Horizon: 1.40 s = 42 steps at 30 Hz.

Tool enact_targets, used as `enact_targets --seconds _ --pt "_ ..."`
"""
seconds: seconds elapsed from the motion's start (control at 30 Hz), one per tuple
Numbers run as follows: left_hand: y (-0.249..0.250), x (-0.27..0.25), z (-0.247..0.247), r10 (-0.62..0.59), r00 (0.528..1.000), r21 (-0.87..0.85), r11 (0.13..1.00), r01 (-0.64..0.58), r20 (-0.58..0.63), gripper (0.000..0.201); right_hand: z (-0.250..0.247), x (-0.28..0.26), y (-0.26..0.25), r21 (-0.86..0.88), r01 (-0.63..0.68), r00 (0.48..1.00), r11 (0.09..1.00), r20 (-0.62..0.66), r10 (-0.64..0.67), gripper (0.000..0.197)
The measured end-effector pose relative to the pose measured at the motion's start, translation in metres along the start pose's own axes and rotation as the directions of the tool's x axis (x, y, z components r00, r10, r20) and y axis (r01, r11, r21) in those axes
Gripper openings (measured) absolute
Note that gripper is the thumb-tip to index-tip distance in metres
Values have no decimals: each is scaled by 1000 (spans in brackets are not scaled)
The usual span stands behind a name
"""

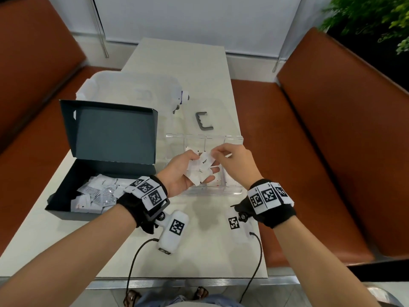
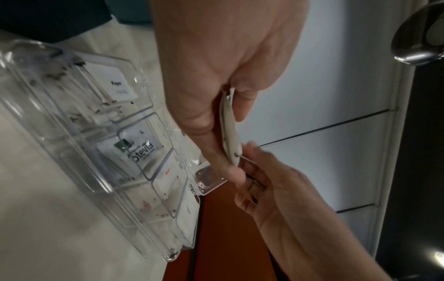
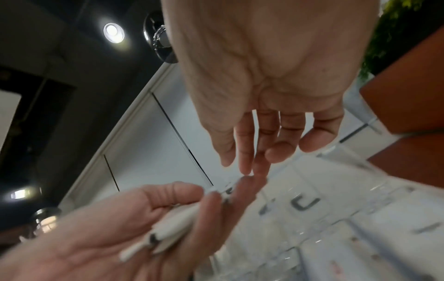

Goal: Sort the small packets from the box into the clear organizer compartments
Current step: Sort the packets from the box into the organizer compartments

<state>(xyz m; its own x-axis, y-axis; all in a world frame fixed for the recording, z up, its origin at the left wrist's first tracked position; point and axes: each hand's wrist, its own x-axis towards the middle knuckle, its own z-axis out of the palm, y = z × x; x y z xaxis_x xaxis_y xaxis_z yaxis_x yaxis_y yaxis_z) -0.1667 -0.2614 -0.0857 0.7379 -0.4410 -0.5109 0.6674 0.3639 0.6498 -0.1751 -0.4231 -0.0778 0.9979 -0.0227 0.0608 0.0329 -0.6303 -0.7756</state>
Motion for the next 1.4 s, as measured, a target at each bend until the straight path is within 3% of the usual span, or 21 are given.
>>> enact_targets --seconds 0.13,0.3,0.4,0.47,0.7,0.8,0.9,0.97,1.07,1.27,1.4 --pt "5 -4 -9 -13 1000 28 1000 13 22 38 18 2 -12 152 -122 990 981 95 108 9" --pt "16 -11 -26 -2 998 -8 1000 2 56 41 16 10 -18 218 -158 987 963 51 150 6" --pt "22 -13 -33 50 999 27 998 -50 -12 36 14 12 -23 302 -154 987 941 15 157 20" --pt "25 -13 -38 80 995 79 994 -75 -67 34 16 10 -27 417 -149 987 897 8 160 27" --pt "30 -12 -47 215 961 137 972 -192 -176 18 36 12 -43 661 -198 963 724 -8 270 7" --pt "29 -13 -47 249 951 124 966 -228 -183 17 49 11 -45 697 -184 947 693 -63 316 17" --pt "28 -13 -47 277 946 133 957 -257 -169 23 63 10 -44 680 -164 932 714 -131 339 27" --pt "27 -14 -46 298 943 153 949 -276 -145 25 69 9 -45 646 -165 931 745 -147 334 22" --pt "27 -14 -47 350 925 217 924 -314 -151 22 73 9 -47 596 -186 940 781 -124 318 11" --pt "34 -17 -53 395 906 285 895 -342 -152 22 60 17 -46 344 -187 976 920 -43 214 27" --pt "36 -18 -55 428 890 309 877 -367 -156 16 55 22 -48 388 -187 966 903 -94 240 3"
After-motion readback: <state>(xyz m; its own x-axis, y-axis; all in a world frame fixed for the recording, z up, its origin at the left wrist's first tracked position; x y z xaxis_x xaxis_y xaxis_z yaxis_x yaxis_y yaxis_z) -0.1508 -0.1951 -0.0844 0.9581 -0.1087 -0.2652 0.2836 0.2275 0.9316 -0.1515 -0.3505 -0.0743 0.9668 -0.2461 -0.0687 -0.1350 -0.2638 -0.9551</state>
